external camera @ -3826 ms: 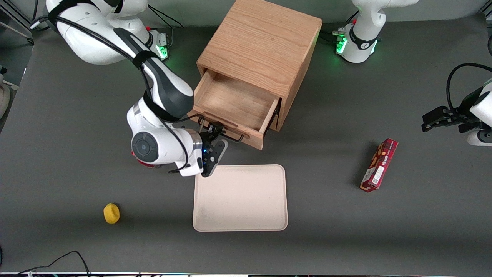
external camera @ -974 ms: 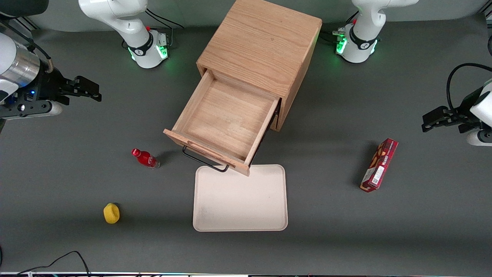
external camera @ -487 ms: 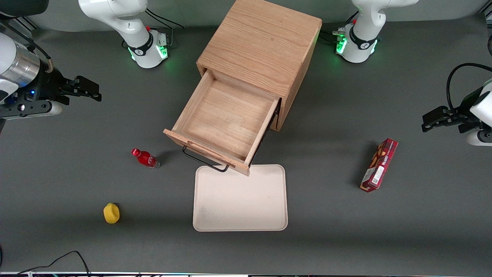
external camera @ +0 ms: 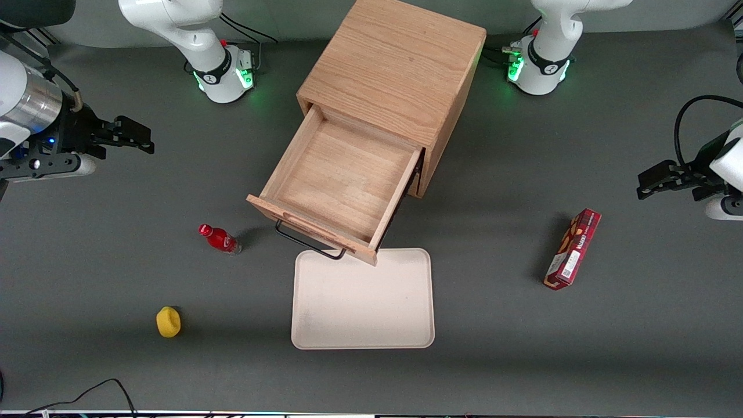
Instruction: Open upper drawer
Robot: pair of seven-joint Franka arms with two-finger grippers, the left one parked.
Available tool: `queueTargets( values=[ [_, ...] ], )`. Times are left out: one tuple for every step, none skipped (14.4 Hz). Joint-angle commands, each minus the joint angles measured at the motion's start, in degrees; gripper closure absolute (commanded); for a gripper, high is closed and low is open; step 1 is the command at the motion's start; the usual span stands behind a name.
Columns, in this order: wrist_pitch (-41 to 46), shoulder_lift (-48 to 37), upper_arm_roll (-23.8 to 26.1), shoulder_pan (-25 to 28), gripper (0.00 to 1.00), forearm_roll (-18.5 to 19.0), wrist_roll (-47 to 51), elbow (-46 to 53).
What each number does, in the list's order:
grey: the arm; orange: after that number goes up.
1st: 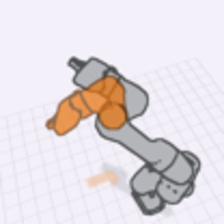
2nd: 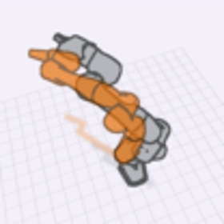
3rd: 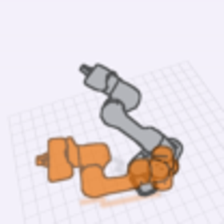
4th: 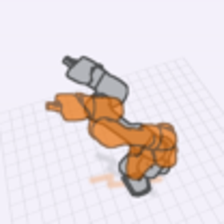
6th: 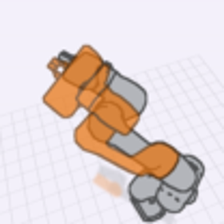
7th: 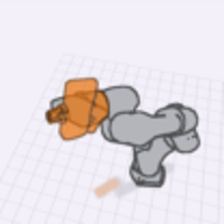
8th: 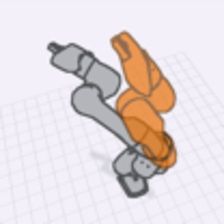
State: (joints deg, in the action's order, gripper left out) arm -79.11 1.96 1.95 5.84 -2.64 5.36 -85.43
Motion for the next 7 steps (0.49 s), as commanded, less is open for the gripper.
queueTargets(
  values=[
    [-13.4,-16.4,-7.1,0.5,0.0,4.9,1.9,-21.2],
    [-13.4,-15.8,-8.0,0.6,0.0,5.8,1.9,-20.2],
    [-13.4,-15.5,-8.3,0.6,0.0,5.8,1.9,-19.9],
    [-13.4,-15.4,-8.2,0.7,0.0,5.8,1.9,-19.9],
    [-13.4,-15.4,-8.2,0.7,0.0,5.8,1.9,-19.9],
    [-13.4,-15.5,-8.2,0.7,0.0,5.8,1.9,-20.0],
    [-12.4,-15.5,-8.2,0.8,0.0,5.8,2.1,-19.9]
  ],
)
